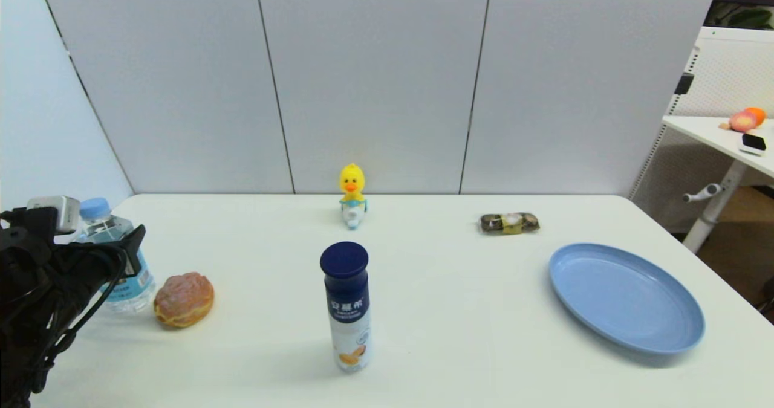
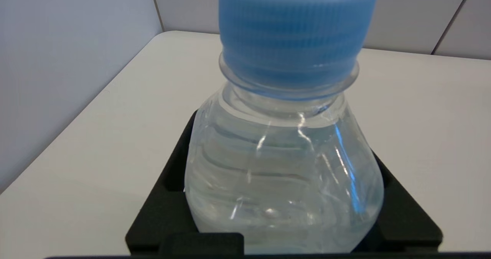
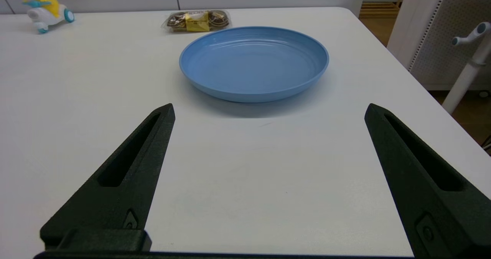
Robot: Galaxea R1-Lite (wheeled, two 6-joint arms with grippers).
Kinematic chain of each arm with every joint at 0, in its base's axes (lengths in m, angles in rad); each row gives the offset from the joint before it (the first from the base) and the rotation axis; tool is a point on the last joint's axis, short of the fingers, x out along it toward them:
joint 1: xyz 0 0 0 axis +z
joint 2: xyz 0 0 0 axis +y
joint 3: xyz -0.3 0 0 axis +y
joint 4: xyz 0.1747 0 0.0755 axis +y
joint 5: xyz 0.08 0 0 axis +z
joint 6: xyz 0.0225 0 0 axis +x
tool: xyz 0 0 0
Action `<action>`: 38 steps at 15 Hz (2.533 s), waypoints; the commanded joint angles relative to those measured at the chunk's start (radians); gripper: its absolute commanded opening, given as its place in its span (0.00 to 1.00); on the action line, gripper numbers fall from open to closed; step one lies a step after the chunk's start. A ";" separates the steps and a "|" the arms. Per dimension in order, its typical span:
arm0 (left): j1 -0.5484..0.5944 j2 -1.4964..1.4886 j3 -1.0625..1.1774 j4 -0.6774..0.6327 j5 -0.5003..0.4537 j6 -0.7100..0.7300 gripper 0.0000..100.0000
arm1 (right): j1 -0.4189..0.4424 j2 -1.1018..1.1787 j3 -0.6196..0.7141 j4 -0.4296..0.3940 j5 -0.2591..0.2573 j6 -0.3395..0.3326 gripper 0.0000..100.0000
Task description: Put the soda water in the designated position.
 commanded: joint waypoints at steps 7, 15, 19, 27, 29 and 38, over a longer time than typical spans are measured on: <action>0.002 -0.022 0.001 -0.067 -0.001 0.001 0.00 | 0.001 0.000 0.000 0.000 0.000 0.000 1.00; 0.000 -0.043 0.036 -0.067 0.001 0.001 1.00 | 0.000 0.000 0.000 0.000 0.000 0.000 1.00; -0.014 -0.127 0.098 -0.059 -0.001 0.003 1.00 | 0.000 0.000 0.000 0.000 0.000 0.000 1.00; -0.017 -0.499 0.237 -0.026 -0.021 -0.002 1.00 | 0.000 0.000 0.000 0.000 0.000 0.000 1.00; -0.015 -0.615 0.237 0.043 -0.062 -0.029 1.00 | 0.000 0.000 0.000 0.000 0.000 0.000 1.00; -0.020 -1.260 0.234 0.599 -0.128 -0.042 1.00 | 0.000 0.000 0.000 0.000 0.000 0.000 1.00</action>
